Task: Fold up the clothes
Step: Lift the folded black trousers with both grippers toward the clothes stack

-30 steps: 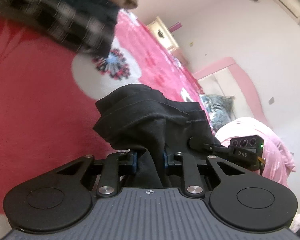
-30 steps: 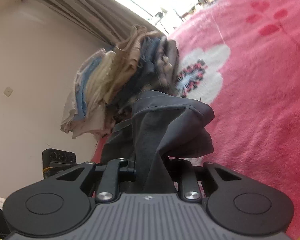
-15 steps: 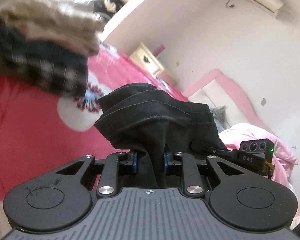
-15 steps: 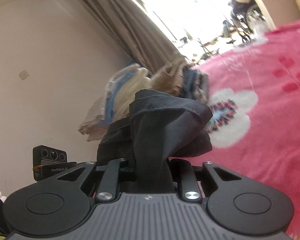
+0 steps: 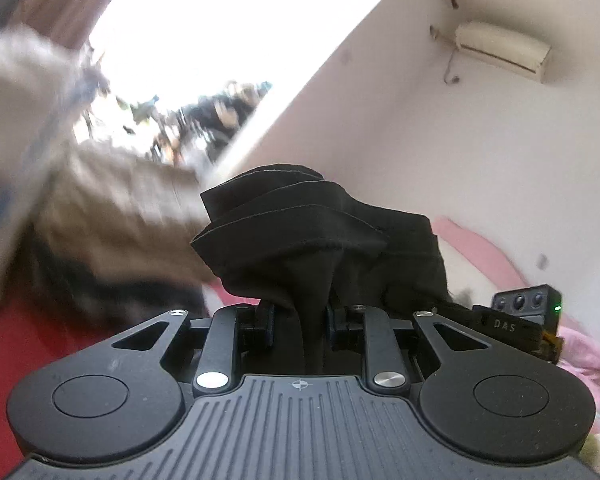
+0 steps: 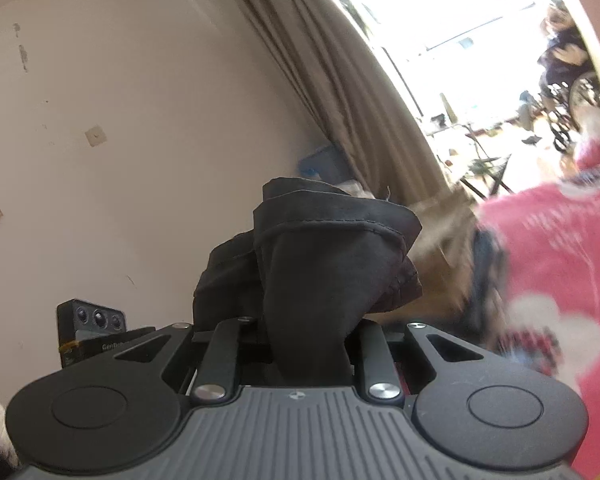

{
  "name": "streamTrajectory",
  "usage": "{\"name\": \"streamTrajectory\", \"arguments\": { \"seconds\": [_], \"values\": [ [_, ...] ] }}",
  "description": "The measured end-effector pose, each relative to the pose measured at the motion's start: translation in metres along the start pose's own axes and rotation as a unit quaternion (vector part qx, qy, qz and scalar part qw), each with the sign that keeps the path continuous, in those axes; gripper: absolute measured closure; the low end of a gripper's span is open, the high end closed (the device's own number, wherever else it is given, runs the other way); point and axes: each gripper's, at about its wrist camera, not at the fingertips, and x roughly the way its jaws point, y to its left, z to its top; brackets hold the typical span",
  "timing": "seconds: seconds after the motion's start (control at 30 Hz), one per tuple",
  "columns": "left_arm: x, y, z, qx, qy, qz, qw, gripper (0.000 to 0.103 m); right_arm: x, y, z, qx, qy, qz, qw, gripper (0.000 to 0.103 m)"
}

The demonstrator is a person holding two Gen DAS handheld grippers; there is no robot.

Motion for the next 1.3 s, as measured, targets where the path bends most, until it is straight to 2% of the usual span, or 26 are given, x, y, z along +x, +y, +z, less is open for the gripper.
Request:
{"name": "streamTrajectory", "arguments": {
  "seconds": [0.2,0.37,0.57,0.77,0.83,0.87,0.9,0.97,1.0,1.13,1.2,1.3],
  "values": [
    [0.015,0.008,0.071,0.055,-0.053,0.081,0.9938,0.082,0.077,-0.014,0.062,0.004,-0.018,0.014,1.000,0.082],
    [0.054,0.022,0.117,0.088,-0.059,0.151,0.9829,0.082,0.135,-0.042,0.093,0.017,-0.019,-0.003,1.000,0.082],
    [0.100,0.035,0.138,0.121,-0.029,0.217,0.9683,0.082,0.181,-0.078,0.105,0.020,-0.006,-0.030,0.999,0.082],
    [0.127,0.045,0.141,0.137,-0.003,0.259,0.9562,0.080,0.207,-0.107,0.104,0.027,-0.010,-0.053,0.998,0.081],
    [0.141,0.050,0.142,0.133,0.017,0.283,0.9497,0.075,0.218,-0.119,0.101,0.037,-0.003,-0.080,0.996,0.077],
    [0.147,0.053,0.144,0.129,0.027,0.304,0.9434,0.074,0.224,-0.126,0.100,0.044,0.001,-0.096,0.994,0.067],
    [0.150,0.056,0.144,0.123,0.030,0.323,0.9378,0.069,0.230,-0.132,0.098,0.051,0.005,-0.111,0.993,0.054],
    [0.154,0.060,0.146,0.116,0.026,0.355,0.9273,0.066,0.231,-0.138,0.100,0.047,-0.001,-0.131,0.990,0.040],
    [0.152,0.061,0.148,0.109,0.016,0.365,0.9245,0.064,0.230,-0.140,0.101,0.044,-0.005,-0.139,0.989,0.037],
    [0.140,0.058,0.154,0.090,-0.013,0.367,0.9258,0.060,0.218,-0.144,0.110,0.027,-0.034,-0.179,0.983,0.028],
    [0.131,0.051,0.154,0.090,-0.030,0.367,0.9252,0.058,0.202,-0.141,0.116,0.014,-0.068,-0.201,0.977,0.028],
    [0.119,0.055,0.157,0.087,-0.050,0.348,0.9321,0.054,0.168,-0.129,0.120,-0.009,-0.142,-0.218,0.965,0.028]
  ]
}}
